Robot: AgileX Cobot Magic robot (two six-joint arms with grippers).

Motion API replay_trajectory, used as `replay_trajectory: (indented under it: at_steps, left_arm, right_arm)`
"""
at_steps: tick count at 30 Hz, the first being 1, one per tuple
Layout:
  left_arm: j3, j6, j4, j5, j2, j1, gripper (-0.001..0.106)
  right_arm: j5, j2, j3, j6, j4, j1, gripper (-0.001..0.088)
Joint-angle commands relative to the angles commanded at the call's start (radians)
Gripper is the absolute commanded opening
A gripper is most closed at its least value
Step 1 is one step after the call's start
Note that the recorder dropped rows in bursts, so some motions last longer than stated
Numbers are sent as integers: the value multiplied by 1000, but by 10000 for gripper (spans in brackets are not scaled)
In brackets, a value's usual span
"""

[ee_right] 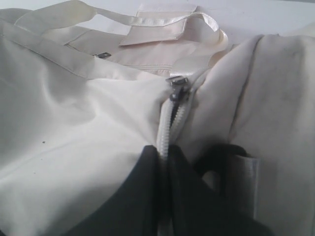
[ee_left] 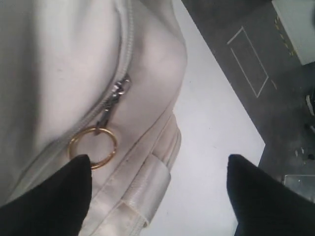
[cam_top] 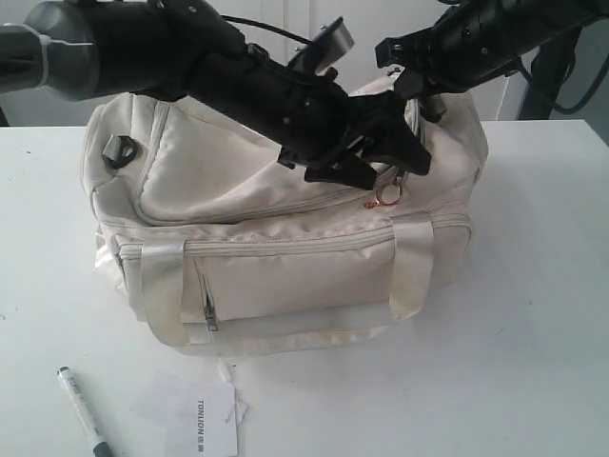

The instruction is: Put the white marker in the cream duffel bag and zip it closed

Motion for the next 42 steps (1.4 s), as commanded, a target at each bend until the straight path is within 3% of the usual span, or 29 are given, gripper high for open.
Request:
replay_trajectory:
  at_steps: [21,37,42]
  left_arm:
    - [0,8,-119,1,103,-2,815]
    - [0,58,-320,14,114,-19,748]
    - [0,46,-282,-7,114,-21,748]
  right_arm:
    - [-12,0,0,0,0,0,0]
    - [-21,0,0,0,0,0,0]
    - [-24,0,0,0,0,0,0]
